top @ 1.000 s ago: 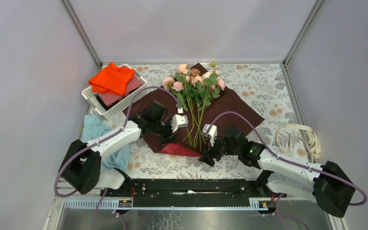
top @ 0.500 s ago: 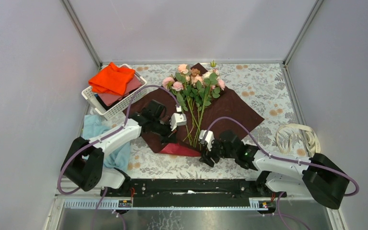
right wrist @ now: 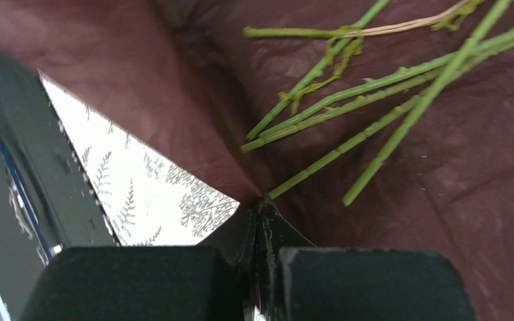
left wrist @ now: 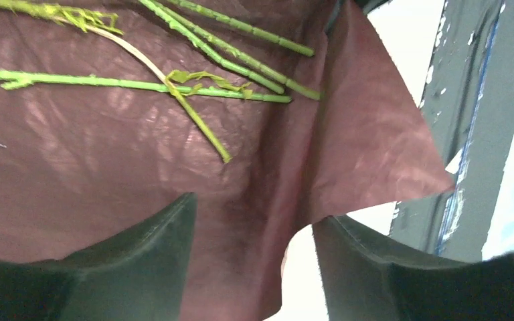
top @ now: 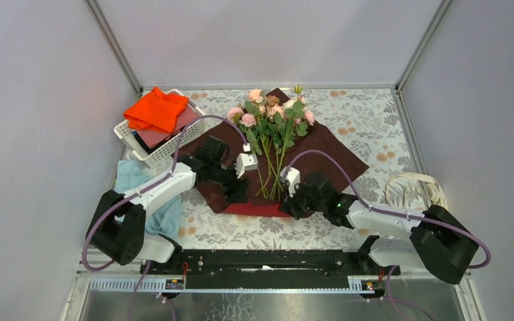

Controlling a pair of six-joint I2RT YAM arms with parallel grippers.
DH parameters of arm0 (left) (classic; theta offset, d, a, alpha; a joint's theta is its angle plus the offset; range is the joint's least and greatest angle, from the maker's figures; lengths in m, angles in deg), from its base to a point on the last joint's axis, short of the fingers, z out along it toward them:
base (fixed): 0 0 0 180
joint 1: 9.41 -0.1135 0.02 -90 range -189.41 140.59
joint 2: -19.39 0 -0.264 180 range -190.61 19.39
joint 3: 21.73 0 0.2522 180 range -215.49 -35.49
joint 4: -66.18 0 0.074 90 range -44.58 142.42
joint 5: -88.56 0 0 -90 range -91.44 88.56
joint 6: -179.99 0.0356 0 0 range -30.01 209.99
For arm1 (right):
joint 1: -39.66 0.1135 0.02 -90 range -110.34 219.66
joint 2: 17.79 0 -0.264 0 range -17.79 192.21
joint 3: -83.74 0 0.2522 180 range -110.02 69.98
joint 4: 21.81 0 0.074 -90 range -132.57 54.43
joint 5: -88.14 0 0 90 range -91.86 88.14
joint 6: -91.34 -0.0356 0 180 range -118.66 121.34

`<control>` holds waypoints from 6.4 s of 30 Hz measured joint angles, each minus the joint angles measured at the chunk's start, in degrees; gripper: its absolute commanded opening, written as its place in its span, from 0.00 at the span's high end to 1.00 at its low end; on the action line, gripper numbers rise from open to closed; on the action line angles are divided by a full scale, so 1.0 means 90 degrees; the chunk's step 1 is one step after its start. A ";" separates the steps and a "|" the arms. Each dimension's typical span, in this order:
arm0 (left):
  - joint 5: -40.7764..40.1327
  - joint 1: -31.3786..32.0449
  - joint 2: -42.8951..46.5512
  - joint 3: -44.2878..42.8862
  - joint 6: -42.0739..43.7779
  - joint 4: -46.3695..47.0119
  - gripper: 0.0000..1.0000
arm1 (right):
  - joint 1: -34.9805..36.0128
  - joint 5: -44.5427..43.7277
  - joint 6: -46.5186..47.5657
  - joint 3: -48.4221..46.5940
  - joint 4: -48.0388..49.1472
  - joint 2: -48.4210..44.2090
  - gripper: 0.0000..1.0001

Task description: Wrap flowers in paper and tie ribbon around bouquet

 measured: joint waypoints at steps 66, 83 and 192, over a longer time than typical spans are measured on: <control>-0.1579 -0.0546 -0.2161 -0.1178 -0.2407 0.0437 0.19 | -0.2293 0.2164 -0.1695 -0.2237 -0.2103 0.2718 1.00; -0.3507 0.1251 -0.0831 -0.0845 -0.0726 -0.0158 0.63 | -0.2331 0.1416 -0.1156 -0.3444 -0.3383 0.3138 1.00; -0.1989 0.2084 -0.1785 -0.1897 -0.1722 0.0488 0.52 | -0.1540 -0.0894 -0.4046 -0.1197 -0.2499 0.1270 1.00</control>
